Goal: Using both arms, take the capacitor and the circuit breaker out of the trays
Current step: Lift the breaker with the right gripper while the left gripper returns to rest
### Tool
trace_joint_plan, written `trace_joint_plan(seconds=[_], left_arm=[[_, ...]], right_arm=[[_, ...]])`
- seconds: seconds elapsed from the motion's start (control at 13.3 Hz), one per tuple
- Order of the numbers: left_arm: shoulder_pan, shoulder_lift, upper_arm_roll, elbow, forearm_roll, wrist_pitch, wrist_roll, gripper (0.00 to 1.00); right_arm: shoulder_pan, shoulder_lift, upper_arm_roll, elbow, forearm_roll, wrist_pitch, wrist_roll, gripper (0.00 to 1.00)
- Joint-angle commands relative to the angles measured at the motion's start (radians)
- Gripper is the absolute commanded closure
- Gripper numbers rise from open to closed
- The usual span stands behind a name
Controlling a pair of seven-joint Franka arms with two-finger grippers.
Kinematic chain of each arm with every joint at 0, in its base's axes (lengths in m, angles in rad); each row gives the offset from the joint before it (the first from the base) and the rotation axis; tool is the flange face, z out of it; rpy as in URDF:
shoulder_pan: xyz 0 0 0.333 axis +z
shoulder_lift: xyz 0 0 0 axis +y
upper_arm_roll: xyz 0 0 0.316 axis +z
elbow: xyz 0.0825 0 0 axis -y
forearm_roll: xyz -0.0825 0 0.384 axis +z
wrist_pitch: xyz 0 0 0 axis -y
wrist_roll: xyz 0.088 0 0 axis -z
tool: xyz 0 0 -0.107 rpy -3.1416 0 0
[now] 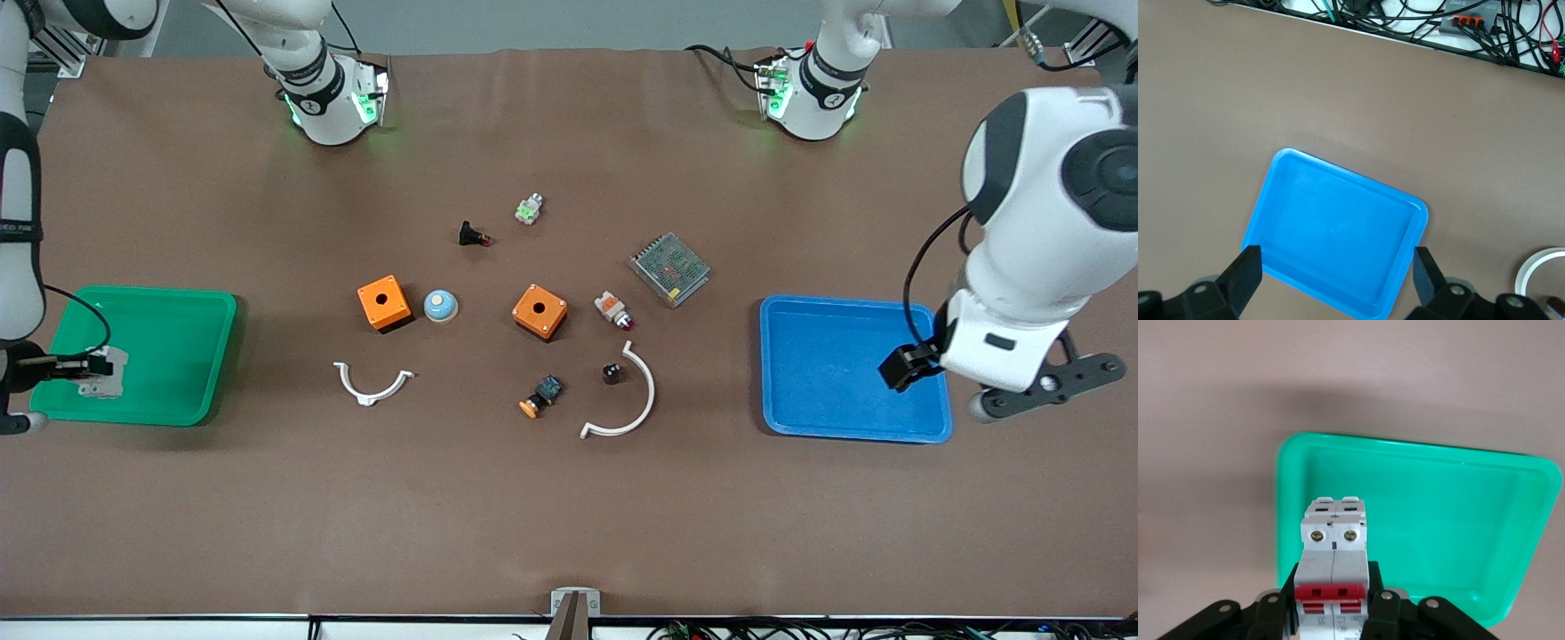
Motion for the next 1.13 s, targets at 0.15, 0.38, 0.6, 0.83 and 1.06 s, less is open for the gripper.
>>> trace_joint_plan(seconds=[0.15, 0.38, 0.6, 0.83, 1.06], left_arm=[[0.065, -0.130, -0.011, -0.037, -0.044, -0.110, 0.141, 0.00], [0.107, -0.207, -0.001, -0.077, -0.087, -0.185, 0.296, 0.00], [0.174, -0.290, 0.013, -0.165, -0.181, -0.190, 0.359, 0.00], [0.216, -0.356, -0.001, -0.255, -0.198, -0.188, 0.375, 0.00], [0.242, -0.414, -0.030, -0.321, -0.213, -0.173, 0.375, 0.00]], right_arm=[[0.209, 0.010, -0.005, 0.061, 0.036, -0.056, 0.301, 0.89], [0.301, 0.021, -0.007, 0.059, 0.155, -0.045, 0.433, 0.89], [0.388, 0.021, -0.008, 0.053, 0.218, -0.048, 0.522, 0.89], [0.474, 0.025, -0.008, 0.053, 0.244, -0.041, 0.631, 0.88], [0.501, 0.032, -0.008, 0.017, 0.257, 0.007, 0.647, 0.88]])
